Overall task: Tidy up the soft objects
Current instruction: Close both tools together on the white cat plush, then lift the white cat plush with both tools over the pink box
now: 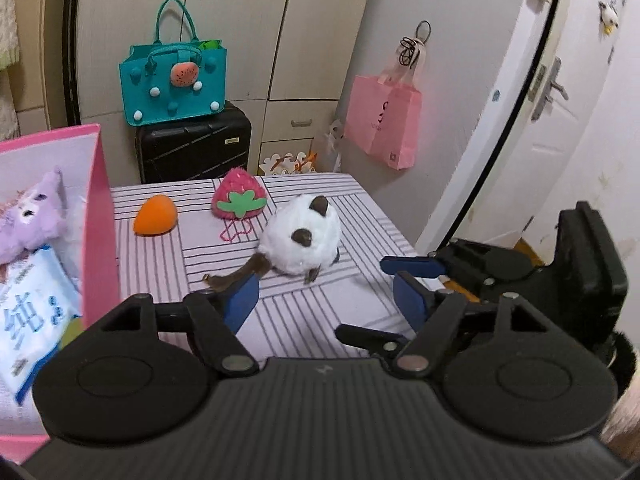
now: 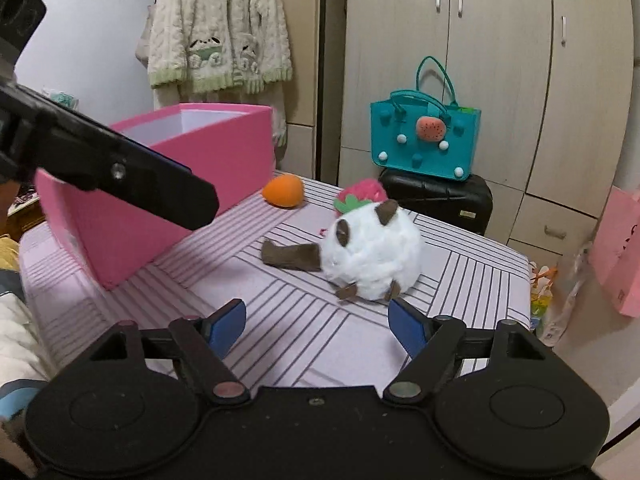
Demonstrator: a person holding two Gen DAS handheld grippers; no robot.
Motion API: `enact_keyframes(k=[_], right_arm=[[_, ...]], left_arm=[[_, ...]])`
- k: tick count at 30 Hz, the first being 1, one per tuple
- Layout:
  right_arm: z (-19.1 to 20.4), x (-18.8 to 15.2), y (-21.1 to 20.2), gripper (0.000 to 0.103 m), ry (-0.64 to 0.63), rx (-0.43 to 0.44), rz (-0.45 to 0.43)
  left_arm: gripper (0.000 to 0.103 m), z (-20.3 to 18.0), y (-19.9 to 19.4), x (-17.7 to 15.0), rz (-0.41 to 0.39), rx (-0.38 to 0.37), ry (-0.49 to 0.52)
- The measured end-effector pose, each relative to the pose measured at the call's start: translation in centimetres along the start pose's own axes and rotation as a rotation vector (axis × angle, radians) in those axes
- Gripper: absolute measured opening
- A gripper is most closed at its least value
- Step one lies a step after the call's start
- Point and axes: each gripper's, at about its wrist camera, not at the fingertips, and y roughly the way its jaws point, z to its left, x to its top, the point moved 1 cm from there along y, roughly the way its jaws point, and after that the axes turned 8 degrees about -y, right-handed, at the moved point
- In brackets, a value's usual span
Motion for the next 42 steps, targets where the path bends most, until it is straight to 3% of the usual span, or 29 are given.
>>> enact_keyframes(k=[5, 10, 16, 23, 26, 30, 34, 42], right_arm=[[-1.8, 0.0, 2.0, 0.082, 0.020, -0.024, 0.015], [-3.1, 0.2, 4.0, 0.082, 0.011, -0.043, 0.026], [-5.1, 0.6, 6.0, 0.082, 0.057, -0.001, 0.040], [-6.4, 0.7, 7.6, 0.082, 0.097, 0.088, -0.006], [-6.2, 0.8, 7.9, 0.083, 0.094, 0.105, 0.007], [-6.1, 0.8, 7.8, 0.078, 0.096, 0.102, 0.011], [-5.3, 0.9, 7.3, 0.071, 0.053, 0.067, 0.016], [-3.5, 0.8, 4.9, 0.071, -0.002, 0.008, -0.023]], left_arm=[[0.073, 0.6, 2.6, 0.6, -0.012, -0.023, -0.056], [0.073, 0.6, 5.7, 1.2, -0.037, 0.027, -0.050], [0.073, 0.8, 8.9, 1.7, -0.006, 0.037, -0.082], [0.072, 1.0, 10.9, 2.1, -0.044, 0.080, -0.075], [0.067, 1.5, 11.9, 2.3, 0.013, 0.066, -0.086], [0.055, 1.8, 12.5, 1.8, 0.047, 0.062, -0.103], [0.052, 1.1, 12.3, 1.5, 0.035, 0.082, -0.070], [0.052, 0.4, 10.4, 0.9, 0.018, 0.064, -0.044]])
